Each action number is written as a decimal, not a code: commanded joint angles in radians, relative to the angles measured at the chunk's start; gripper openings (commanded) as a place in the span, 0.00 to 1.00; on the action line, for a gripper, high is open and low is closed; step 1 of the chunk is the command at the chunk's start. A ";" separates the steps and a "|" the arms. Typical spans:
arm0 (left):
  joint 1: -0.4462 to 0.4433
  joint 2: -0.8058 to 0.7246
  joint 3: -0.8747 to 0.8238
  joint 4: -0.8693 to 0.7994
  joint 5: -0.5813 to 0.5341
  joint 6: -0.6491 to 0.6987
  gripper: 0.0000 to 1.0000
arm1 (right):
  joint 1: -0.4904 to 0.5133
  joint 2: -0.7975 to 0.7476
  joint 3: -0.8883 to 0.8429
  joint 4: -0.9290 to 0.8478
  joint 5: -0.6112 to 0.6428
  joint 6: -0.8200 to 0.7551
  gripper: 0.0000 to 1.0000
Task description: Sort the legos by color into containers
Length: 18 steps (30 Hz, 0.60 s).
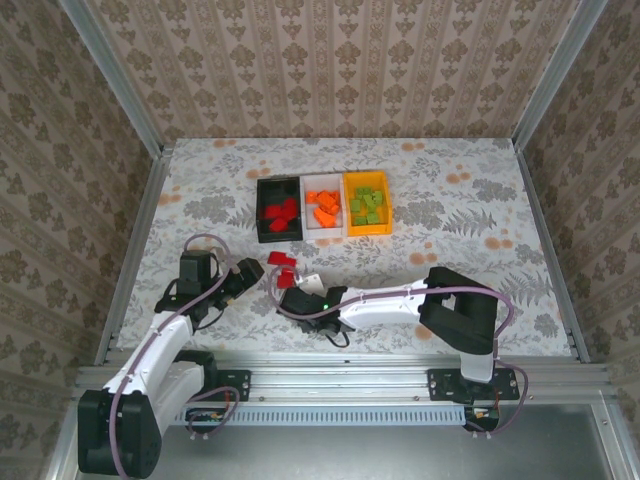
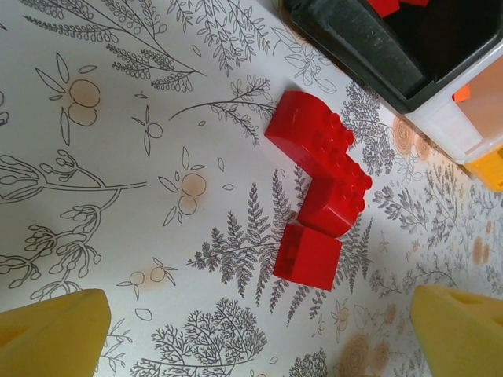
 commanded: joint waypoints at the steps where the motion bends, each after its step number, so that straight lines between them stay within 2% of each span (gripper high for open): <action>1: 0.005 0.003 0.028 -0.021 0.025 -0.005 1.00 | -0.034 -0.079 0.033 -0.056 0.094 -0.082 0.29; 5: -0.007 0.006 0.021 0.030 0.061 0.001 1.00 | -0.206 -0.177 0.041 -0.030 0.125 -0.246 0.29; 8: -0.066 0.033 0.016 0.058 0.023 0.013 0.99 | -0.380 -0.182 0.076 0.007 0.096 -0.356 0.29; 13: -0.179 0.114 0.088 0.014 -0.053 0.058 0.97 | -0.594 -0.053 0.258 -0.019 0.009 -0.441 0.29; 18: -0.262 0.196 0.157 -0.043 -0.151 0.100 0.97 | -0.687 0.110 0.434 -0.059 -0.037 -0.485 0.30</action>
